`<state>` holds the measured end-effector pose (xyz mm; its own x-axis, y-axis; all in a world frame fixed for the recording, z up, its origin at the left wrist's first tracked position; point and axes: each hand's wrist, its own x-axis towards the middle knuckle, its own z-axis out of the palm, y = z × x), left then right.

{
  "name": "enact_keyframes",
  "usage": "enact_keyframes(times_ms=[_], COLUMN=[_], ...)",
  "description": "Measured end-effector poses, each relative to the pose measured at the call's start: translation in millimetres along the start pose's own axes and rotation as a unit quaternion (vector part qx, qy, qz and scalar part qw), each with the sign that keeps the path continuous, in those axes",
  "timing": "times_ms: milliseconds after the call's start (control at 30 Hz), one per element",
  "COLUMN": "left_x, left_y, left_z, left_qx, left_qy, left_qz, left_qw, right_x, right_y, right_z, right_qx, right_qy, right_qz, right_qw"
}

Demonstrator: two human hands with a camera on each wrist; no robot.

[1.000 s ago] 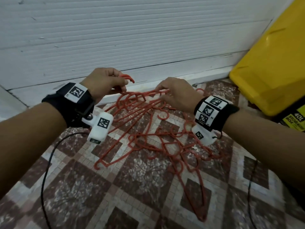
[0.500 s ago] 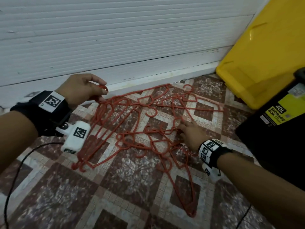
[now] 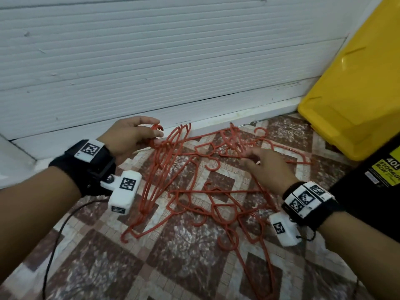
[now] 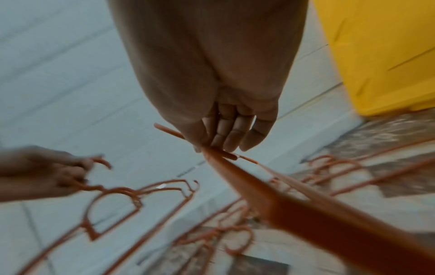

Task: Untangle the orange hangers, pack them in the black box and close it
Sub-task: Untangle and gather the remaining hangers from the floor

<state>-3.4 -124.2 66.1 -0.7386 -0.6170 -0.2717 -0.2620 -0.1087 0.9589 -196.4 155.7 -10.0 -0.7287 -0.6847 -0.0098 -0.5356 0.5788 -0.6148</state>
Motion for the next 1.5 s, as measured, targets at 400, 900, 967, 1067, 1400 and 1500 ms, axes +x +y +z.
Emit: enact_keyframes(times_ms=[400, 900, 967, 1067, 1400, 1500], left_x=[-12.6, 3.0, 5.7, 8.8, 24.0, 24.3], left_y=[14.6, 0.3, -2.6, -8.2, -22.0, -22.9], left_z=[45.3, 26.1, 21.2, 9.1, -9.5, -7.7], left_qx=[-0.056, -0.001, 0.005, 0.01, -0.063, -0.094], left_qy=[-0.011, -0.016, -0.022, -0.038, -0.049, -0.062], left_qz=[0.047, 0.067, 0.071, 0.068, -0.013, -0.018], left_qw=[0.997, 0.998, 0.997, 0.997, 0.997, 0.994], right_x=[2.6, 77.8, 97.3, 118.8, 127.6, 111.0], right_y=[-105.3, 43.8, 84.1, 128.0, 172.9, 166.0], right_z=[58.2, 28.8, 19.8, 9.2, 18.7, 13.0], right_qx=[0.115, -0.154, -0.209, -0.238, -0.302, -0.286], right_qy=[0.002, -0.074, -0.081, -0.08, -0.118, -0.13], right_qz=[-0.057, 0.093, 0.148, 0.196, 0.199, 0.207], right_qw=[0.992, 0.981, 0.963, 0.948, 0.925, 0.926])
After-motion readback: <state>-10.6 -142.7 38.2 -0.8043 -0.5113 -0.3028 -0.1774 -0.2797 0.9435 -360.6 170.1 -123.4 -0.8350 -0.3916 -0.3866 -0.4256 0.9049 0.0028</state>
